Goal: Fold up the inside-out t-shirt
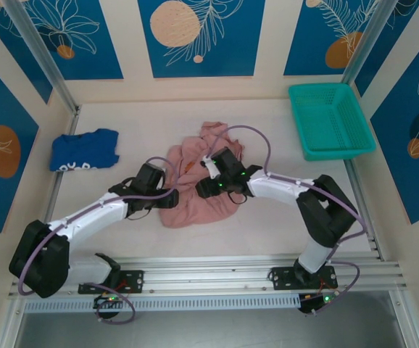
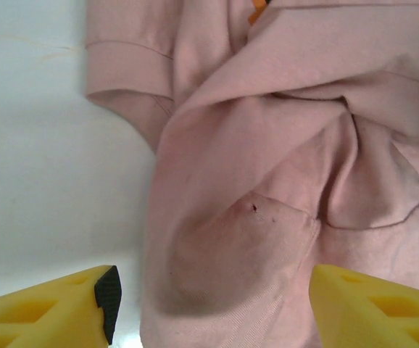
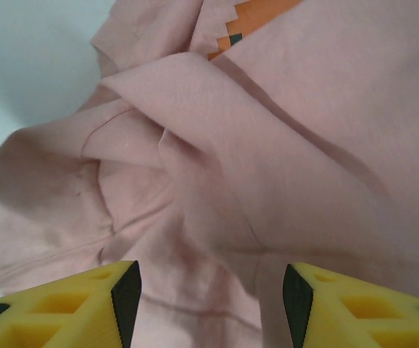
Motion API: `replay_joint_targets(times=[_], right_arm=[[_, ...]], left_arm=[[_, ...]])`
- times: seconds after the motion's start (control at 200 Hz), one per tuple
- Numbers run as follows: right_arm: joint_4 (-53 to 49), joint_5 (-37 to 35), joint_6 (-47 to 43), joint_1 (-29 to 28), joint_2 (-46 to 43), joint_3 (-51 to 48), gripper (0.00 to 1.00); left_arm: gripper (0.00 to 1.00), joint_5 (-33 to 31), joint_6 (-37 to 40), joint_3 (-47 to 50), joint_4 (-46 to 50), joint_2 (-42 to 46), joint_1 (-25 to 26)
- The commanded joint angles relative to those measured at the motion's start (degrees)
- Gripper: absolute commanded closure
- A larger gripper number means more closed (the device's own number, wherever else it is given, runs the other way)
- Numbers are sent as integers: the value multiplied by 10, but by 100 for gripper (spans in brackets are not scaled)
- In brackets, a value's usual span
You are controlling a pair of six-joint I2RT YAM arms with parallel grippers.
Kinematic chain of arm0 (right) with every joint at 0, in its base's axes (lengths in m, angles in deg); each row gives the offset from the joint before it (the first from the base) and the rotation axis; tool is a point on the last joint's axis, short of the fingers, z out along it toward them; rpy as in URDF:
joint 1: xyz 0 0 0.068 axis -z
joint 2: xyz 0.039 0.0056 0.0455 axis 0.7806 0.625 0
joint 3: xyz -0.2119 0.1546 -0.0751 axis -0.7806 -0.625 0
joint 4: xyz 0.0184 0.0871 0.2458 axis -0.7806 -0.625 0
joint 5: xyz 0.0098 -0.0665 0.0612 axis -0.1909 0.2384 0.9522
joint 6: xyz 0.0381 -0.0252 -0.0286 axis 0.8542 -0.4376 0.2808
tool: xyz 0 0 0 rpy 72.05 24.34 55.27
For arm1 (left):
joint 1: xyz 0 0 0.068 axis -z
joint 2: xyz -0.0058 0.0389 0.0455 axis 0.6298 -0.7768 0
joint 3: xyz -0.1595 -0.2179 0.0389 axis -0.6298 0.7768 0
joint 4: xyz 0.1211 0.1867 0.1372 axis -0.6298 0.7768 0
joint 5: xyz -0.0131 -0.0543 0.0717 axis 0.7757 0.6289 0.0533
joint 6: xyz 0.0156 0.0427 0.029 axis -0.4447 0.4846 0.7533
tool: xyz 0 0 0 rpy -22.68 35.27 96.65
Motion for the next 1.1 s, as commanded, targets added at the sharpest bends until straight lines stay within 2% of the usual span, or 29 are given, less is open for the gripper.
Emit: replay_joint_targets(times=[0.0, 0.175, 0.34, 0.405, 0.515, 0.625, 0.72, 0.895, 0.98, 1.095], right_arm=[[-6, -85, -57, -17, 36, 34, 44], [-14, -134, -83, -30, 82, 64, 46], [-10, -155, -86, -29, 73, 70, 74], [-13, -147, -84, -25, 57, 67, 80], [-21, -100, -64, -8, 29, 63, 85], [-31, -40, -38, 12, 10, 60, 86], [-35, 11, -15, 32, -3, 58, 91], [-43, 134, 31, 81, -45, 49, 97], [-46, 197, 53, 109, -70, 41, 98], [-47, 252, 74, 134, -93, 31, 99]], left_arm=[[31, -36, -16, 18, 13, 23, -10], [31, -36, -20, 40, 14, 54, -20], [31, -6, -12, 44, -2, 58, -20], [31, 20, -3, 48, -20, 62, -20], [31, 61, 9, 50, -56, 68, -15], [30, 82, 18, 44, -78, 66, -4], [31, 98, 28, 37, -101, 62, 9], [32, 126, 41, 7, -140, 35, 35], [33, 117, 48, -12, -143, 14, 47], [32, 73, 66, -46, -120, -19, 59]])
